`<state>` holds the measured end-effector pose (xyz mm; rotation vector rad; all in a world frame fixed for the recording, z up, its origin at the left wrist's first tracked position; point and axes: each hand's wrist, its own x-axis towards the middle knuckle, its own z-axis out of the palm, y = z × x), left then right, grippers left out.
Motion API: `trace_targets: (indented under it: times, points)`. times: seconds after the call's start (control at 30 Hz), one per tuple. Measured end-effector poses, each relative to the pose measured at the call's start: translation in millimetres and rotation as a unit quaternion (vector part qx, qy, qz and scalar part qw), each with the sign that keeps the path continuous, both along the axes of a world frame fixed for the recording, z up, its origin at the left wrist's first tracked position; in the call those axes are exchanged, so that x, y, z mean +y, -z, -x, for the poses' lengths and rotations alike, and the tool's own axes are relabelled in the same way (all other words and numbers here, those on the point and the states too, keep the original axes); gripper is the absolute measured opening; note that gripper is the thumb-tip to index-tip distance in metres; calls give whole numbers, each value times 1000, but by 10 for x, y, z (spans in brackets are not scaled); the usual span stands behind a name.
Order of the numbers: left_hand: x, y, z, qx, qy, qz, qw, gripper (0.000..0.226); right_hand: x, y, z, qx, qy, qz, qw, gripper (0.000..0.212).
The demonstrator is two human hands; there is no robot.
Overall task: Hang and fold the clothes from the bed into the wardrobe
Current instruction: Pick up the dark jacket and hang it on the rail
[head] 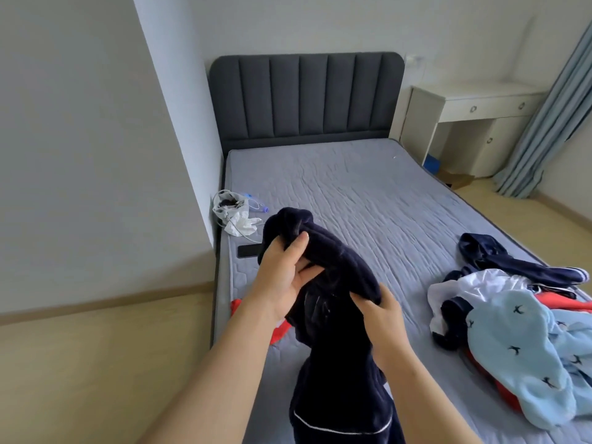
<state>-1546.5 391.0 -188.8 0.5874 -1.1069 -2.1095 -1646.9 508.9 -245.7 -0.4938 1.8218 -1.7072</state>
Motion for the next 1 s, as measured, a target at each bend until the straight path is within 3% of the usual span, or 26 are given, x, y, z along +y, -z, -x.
trace_targets:
  times: [0.1,0.17,0.27,0.4,0.5,0.57,0.67,0.73,0.8,0.9,0.93,1.0]
  points:
    - [-22,217,-148,-127,32,165,978,38,-28,-197,14,-160,11,122,979,23]
    - [9,358,-207,-198,70,231,950,60,-60,-340,42,-234,27,143,961,17]
    - [66,470,-243,-209,90,237,945,61,-57,-506,74,-301,18,170,938,25]
    - [101,443,-238,-216,126,239,938,37,24,-559,74,-308,15,192,932,34]
    - [126,411,-204,-201,84,223,950,39,70,-567,70,-302,39,176,936,41]
    - [118,388,-175,-174,18,186,967,46,92,-529,109,-270,76,134,950,45]
    - [42,263,-153,-124,-50,152,979,51,126,-407,184,-165,159,48,972,21]
    - [-41,156,-166,-110,-67,174,976,49,143,-306,211,-59,162,-12,985,12]
    - [-93,68,-185,-127,-69,261,954,46,133,-241,202,26,110,-41,993,20]
    - [-30,-11,-164,-183,-20,400,898,47,64,-253,182,169,0,-59,984,76]
    - [11,-13,-145,-202,2,435,877,48,30,-255,177,219,-52,-73,972,83]
    - [75,-9,-127,-226,38,480,847,48,-15,-266,137,285,-155,-101,940,68]
